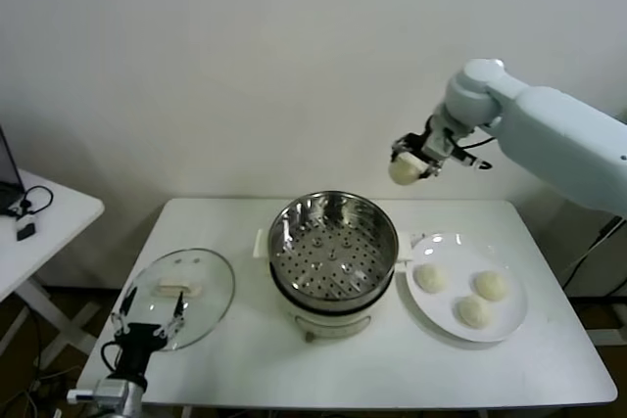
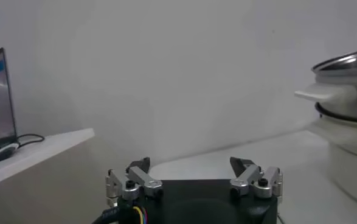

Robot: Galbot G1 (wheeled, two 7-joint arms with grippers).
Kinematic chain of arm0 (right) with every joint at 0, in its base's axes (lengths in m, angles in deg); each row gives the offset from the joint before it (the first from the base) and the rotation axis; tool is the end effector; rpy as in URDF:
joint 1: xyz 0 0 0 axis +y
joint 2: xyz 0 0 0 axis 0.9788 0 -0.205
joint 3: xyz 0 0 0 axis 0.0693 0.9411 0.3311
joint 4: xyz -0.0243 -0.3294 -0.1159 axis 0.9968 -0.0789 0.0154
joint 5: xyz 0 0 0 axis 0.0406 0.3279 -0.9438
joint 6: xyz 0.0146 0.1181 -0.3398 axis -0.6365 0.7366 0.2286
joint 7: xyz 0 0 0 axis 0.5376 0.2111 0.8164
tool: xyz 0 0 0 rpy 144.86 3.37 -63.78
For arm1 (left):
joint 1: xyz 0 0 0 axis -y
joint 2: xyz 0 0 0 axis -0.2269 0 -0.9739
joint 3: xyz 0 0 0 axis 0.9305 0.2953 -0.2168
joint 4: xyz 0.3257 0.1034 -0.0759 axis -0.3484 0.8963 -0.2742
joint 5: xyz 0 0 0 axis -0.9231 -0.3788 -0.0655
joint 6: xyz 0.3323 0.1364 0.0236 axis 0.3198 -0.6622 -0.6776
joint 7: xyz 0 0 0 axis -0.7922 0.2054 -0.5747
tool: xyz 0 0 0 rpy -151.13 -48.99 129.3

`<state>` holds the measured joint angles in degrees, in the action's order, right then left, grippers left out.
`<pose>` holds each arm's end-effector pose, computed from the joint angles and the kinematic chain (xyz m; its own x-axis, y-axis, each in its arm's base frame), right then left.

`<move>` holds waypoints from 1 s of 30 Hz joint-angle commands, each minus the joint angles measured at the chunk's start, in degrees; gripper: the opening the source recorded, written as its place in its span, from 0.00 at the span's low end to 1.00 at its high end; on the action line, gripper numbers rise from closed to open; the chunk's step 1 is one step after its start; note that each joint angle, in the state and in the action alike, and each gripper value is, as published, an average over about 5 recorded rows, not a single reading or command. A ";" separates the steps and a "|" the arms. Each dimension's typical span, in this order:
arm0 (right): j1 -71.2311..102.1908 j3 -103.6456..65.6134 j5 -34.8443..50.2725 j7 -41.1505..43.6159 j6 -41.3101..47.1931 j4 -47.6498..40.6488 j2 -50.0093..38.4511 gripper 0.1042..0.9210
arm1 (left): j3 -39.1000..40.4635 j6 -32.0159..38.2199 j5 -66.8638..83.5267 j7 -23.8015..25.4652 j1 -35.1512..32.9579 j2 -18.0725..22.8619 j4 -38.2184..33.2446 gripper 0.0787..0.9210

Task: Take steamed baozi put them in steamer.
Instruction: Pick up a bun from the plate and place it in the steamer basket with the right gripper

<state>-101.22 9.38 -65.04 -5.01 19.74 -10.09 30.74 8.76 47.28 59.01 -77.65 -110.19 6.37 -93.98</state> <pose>0.5442 0.0099 0.0195 -0.3989 -0.1619 0.9026 -0.3373 -0.8893 -0.3086 0.1628 0.1074 -0.3523 -0.9885 -0.0834 0.1259 -0.0489 0.9654 0.2560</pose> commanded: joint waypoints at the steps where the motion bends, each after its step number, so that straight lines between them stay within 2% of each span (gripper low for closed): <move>1: 1.68 2.49 -3.15 -0.10 -0.88 7.98 5.37 0.74 | 1.30 -0.68 -1.59 -0.08 -0.37 0.87 -1.98 0.88; 14: 10.78 1.55 -10.89 -0.67 -4.04 -4.69 14.60 0.73 | 1.19 -1.52 -0.95 -0.27 -1.31 1.20 -3.44 0.88; 30: 16.40 -2.24 -22.36 -1.36 -9.70 -10.35 20.93 0.72 | 1.67 -2.74 -0.03 -1.09 -0.52 -0.16 -2.73 0.88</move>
<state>-88.05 8.65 -81.44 -6.21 12.50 -17.69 48.11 10.43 45.06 58.67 -78.63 -110.77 6.52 -96.70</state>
